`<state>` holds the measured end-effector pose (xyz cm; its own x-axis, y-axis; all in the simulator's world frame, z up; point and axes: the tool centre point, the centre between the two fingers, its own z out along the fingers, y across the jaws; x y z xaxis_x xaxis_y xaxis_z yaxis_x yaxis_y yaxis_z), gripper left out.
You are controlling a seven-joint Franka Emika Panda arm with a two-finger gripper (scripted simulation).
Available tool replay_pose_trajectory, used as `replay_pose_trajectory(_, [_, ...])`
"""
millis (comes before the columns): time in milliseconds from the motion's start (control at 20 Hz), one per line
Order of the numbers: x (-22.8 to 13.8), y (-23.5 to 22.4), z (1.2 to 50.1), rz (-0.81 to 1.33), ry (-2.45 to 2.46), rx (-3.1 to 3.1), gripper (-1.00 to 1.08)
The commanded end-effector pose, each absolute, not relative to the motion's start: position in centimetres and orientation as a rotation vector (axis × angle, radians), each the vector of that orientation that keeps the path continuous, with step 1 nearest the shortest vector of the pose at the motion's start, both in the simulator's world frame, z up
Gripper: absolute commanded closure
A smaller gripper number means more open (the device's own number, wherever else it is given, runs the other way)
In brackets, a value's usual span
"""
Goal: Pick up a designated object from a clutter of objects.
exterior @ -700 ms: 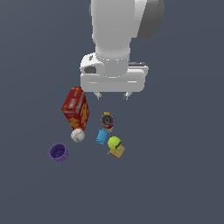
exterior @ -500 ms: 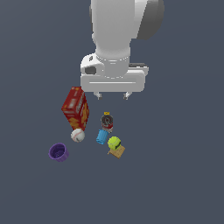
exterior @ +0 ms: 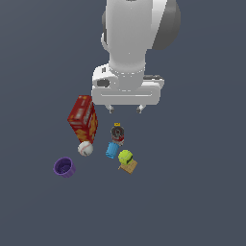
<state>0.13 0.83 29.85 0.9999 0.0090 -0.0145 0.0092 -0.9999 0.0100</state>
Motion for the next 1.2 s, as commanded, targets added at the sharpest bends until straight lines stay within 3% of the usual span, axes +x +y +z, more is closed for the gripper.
replay_pose_trajectory(0, [0.2, 0.8, 29.7, -0.022, 0.010, 3.132, -0.92])
replay_pose_trajectory(500, [1.4, -0.3, 25.4, -0.018, -0.091, 3.139, -0.92])
replay_pose_trajectory(1150, [2.6, -3.8, 13.4, -0.006, -0.385, 3.124, -0.92])
